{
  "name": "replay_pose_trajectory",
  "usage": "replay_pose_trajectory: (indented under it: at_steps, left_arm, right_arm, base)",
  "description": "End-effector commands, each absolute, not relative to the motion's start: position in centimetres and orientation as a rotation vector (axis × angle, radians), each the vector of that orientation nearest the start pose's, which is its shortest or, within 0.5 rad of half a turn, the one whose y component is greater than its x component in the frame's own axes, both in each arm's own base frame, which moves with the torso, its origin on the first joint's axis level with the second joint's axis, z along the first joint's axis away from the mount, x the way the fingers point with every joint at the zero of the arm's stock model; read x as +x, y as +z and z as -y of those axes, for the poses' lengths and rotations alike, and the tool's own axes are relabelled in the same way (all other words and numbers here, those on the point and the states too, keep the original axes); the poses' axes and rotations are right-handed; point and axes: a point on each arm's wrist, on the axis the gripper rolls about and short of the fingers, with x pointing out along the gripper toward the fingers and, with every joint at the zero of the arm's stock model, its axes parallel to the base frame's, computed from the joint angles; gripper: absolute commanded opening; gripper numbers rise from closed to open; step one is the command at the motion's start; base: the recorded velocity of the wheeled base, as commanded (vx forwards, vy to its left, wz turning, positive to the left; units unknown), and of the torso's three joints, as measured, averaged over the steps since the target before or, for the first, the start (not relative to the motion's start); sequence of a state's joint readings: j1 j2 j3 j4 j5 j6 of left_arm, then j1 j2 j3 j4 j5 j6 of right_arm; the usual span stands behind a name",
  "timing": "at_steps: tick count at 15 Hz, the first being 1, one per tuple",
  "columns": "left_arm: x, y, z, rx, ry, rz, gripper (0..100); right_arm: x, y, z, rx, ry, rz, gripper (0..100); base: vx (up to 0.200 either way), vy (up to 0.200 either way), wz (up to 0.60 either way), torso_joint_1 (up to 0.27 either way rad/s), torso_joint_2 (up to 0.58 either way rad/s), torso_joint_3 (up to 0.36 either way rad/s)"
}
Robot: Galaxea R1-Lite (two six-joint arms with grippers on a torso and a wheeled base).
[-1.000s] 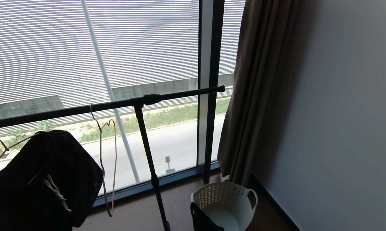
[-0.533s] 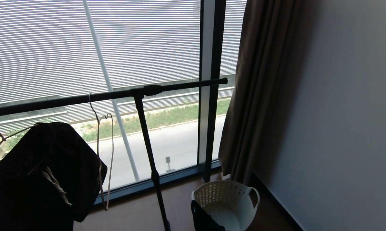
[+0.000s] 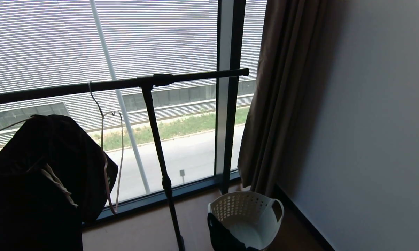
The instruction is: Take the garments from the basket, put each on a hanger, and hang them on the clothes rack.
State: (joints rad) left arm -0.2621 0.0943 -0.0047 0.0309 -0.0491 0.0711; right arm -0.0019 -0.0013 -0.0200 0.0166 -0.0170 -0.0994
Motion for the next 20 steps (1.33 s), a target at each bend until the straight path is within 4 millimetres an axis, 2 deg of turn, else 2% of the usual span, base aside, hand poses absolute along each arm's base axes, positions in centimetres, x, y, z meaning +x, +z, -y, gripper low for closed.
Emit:
replay_pose_trajectory:
  at_steps: [1, 11, 20]
  left_arm:
    - [-1.57, 7.55, -0.31, 0.083, -0.315, -0.112, 100]
    - [-1.57, 7.55, -0.3, 0.083, -0.317, -0.111, 100]
    - [-1.57, 7.55, -0.3, 0.083, -0.317, -0.111, 100]
  right_arm:
    - [-2.43, 7.93, 0.03, -0.1, -0.019, 0.002, 100]
    - [-2.43, 7.93, 0.03, -0.101, -0.019, 0.002, 100]
    - [-2.43, 7.93, 0.03, -0.101, -0.019, 0.002, 100]
  base:
    - [0.0, 0.0, 0.0, -0.188, 0.5, 0.3]
    - [0.0, 0.0, 0.0, -0.183, 0.53, 0.348]
    - [0.0, 0.0, 0.0, -0.102, 0.47, 0.368]
